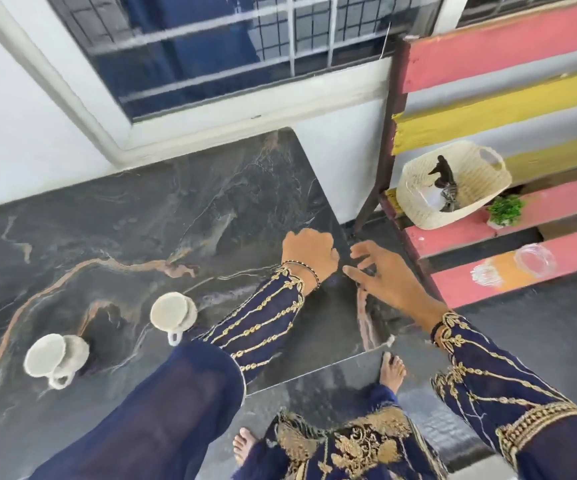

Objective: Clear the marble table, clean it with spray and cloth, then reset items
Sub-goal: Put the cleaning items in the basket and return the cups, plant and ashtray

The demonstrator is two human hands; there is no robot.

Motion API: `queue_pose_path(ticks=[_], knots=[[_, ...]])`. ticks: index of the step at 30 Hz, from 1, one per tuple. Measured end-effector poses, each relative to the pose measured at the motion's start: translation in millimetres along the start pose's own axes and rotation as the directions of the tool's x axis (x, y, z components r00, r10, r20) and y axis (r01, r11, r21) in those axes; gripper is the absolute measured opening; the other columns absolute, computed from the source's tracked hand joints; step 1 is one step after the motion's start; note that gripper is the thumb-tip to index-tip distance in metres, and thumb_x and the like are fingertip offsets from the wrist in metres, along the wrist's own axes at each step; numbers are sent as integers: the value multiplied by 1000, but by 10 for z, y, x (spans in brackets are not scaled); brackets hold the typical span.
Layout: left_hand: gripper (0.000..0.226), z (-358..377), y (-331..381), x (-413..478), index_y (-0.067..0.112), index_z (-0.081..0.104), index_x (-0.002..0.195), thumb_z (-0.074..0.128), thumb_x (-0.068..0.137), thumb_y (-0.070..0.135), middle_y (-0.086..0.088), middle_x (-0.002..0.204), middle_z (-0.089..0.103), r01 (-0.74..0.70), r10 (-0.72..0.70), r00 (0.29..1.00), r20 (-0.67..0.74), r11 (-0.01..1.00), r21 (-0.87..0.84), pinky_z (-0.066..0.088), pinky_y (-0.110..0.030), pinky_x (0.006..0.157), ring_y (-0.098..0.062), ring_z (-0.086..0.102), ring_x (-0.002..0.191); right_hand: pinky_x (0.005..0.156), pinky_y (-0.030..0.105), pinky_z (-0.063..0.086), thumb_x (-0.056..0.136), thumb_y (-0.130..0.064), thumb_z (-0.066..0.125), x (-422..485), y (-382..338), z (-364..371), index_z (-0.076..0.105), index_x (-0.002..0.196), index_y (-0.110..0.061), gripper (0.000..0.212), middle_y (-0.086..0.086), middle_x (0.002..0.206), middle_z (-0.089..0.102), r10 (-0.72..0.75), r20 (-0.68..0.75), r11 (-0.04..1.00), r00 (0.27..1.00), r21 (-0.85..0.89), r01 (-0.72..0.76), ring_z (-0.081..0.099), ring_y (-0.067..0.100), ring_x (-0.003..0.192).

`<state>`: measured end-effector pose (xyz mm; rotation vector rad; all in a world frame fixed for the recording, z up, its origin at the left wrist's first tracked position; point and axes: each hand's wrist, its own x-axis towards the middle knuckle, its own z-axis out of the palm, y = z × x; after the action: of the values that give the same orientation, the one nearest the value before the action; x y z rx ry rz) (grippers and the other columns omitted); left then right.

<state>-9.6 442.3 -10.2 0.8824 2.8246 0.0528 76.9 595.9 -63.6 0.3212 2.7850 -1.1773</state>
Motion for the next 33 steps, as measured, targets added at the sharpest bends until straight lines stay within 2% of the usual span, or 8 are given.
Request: queue_pose_path(ticks=[4, 11, 17, 20, 24, 28, 31, 33], knots=[[30, 245, 895, 606, 14, 65, 105, 45, 93, 33, -9, 110, 68, -86, 89, 993, 79, 996, -30, 43, -39, 90, -30, 60, 109, 68, 25, 48, 90, -31, 73, 24, 929, -543, 61, 119, -15, 35, -3, 111, 70, 98, -60, 994, 993, 49, -95, 71, 16, 88], [32, 852, 2308, 1717, 12, 59, 117, 50, 92, 28, -9, 120, 63, -295, 297, 933, 204, 955, -43, 42, -40, 94, -30, 55, 116, 85, 39, 54, 88, -21, 75, 90, 2798, -1375, 65, 117, -11, 32, 3, 118, 69, 322, -74, 946, 944, -8, -324, 71, 26, 96], [39, 1269, 3173, 2523, 13, 56, 124, 54, 90, 29, -9, 120, 59, -461, 462, 854, 241, 885, -63, 47, -42, 90, -29, 55, 116, 111, 47, 37, 89, -29, 73, 214, 4052, -1759, 49, 139, -4, 61, 17, 144, 47, 516, -5, 841, 857, -187, -508, 42, 36, 134], [42, 1453, 3458, 2860, 14, 52, 131, 56, 89, 22, -11, 133, 52, -499, 503, 828, 246, 862, -85, 48, -42, 94, -30, 51, 123, 115, 51, 31, 88, -35, 73, 344, 4442, -1865, 43, 145, -6, 71, 15, 154, 39, 505, -50, 818, 862, -292, -496, 33, 35, 142], [64, 1658, 3723, 3287, 25, 37, 145, 59, 87, 10, -15, 158, 17, -510, 516, 808, 283, 854, -101, 42, -48, 107, -37, 32, 140, 118, 52, 21, 88, -47, 69, 531, 4757, -1939, 20, 157, -15, 90, 6, 167, 14, 560, -83, 756, 825, -355, -549, 18, 30, 152], [77, 1833, 3946, 3620, 29, 27, 150, 58, 86, -1, -20, 160, -9, -532, 526, 801, 286, 844, -61, 28, -47, 117, -43, 13, 146, 117, 62, 17, 83, -53, 73, 643, 4985, -1952, 10, 159, -23, 103, 5, 169, 3, 626, -82, 720, 775, -320, -615, 9, 35, 153], [84, 1902, 4061, 3809, 32, 22, 151, 61, 85, -2, -22, 160, -12, -521, 504, 805, 313, 853, -35, 34, -46, 114, -45, 20, 144, 116, 69, 16, 79, -56, 76, 709, 5137, -1953, 4, 159, -32, 110, 4, 169, -4, 677, -10, 708, 736, -266, -655, 6, 42, 153], [79, 1937, 4114, 3886, 29, 25, 150, 62, 87, 1, -24, 159, -2, -489, 479, 816, 324, 871, -55, 39, -44, 110, -45, 33, 138, 115, 69, 22, 79, -52, 79, 733, 5210, -1933, 6, 159, -33, 110, 7, 168, -2, 672, 38, 723, 740, -250, -644, 7, 45, 151]])
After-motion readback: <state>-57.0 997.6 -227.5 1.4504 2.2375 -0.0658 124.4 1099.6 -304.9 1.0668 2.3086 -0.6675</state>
